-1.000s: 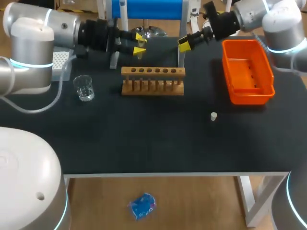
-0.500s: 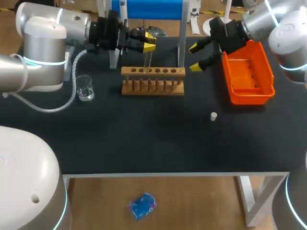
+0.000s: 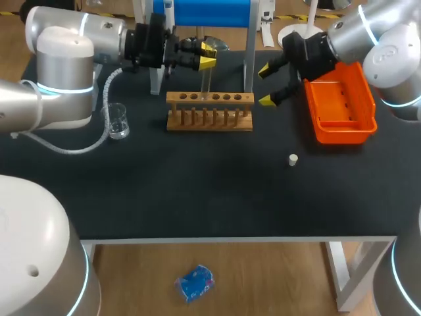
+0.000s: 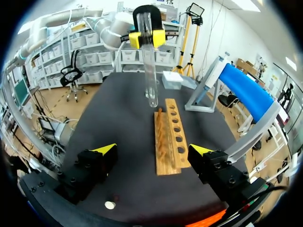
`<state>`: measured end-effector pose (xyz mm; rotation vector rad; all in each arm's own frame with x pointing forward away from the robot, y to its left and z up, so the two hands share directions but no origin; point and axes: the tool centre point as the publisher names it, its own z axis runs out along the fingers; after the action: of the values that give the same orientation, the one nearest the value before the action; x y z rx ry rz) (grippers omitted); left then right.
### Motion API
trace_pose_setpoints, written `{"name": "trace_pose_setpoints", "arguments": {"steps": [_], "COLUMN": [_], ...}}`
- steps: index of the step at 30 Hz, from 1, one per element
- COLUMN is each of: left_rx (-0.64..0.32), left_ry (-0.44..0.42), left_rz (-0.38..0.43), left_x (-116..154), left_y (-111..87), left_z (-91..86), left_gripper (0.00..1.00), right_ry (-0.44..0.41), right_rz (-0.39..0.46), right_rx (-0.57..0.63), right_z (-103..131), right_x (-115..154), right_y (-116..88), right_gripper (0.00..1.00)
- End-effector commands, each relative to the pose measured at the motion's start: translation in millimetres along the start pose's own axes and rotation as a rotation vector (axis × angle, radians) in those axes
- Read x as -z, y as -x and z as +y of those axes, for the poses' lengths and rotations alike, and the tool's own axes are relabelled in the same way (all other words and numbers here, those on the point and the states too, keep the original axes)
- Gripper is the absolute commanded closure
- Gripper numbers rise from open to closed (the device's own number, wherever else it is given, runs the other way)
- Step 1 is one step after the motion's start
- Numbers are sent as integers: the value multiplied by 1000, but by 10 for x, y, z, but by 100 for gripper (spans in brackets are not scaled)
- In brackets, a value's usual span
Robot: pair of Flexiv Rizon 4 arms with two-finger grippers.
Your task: Invert the test tube, pick up the pipette, mount the tip to pipette, aspirate from beaker and dispense into the tube, eject the tip, return the pipette, and cap with the stopper.
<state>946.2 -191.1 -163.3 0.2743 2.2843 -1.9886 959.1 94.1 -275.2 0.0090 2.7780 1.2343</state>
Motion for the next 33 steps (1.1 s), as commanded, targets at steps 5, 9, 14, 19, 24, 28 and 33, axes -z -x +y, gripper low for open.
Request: {"name": "trace_pose_setpoints", "arguments": {"steps": [5,9,14,19,24,28,33], "left_rx": [14,9,11,-10,-14,-1,5], "left_ry": [-43,-54,-53,-72,-82,-81,-79], "left_rz": [17,11,14,4,1,0,2], "left_x": [-154,-183,-194,-205,-236,-224,-214], "left_y": [220,303,351,374,420,460,496], "left_z": [68,76,126,179,263,312,366], "left_gripper": [100,100,100,100,100,100,100], "right_ry": [14,-10,-10,30,30,30,30], "right_rz": [8,14,31,72,72,72,72], "right_rx": [34,66,82,95,95,95,95], "right_z": [-162,-223,-275,-348,-348,-348,-348], "right_x": [-115,-198,-305,-378,-378,-378,-378], "right_y": [110,159,207,252,252,252,252], "right_gripper": [0,0,0,0,0,0,0]}}
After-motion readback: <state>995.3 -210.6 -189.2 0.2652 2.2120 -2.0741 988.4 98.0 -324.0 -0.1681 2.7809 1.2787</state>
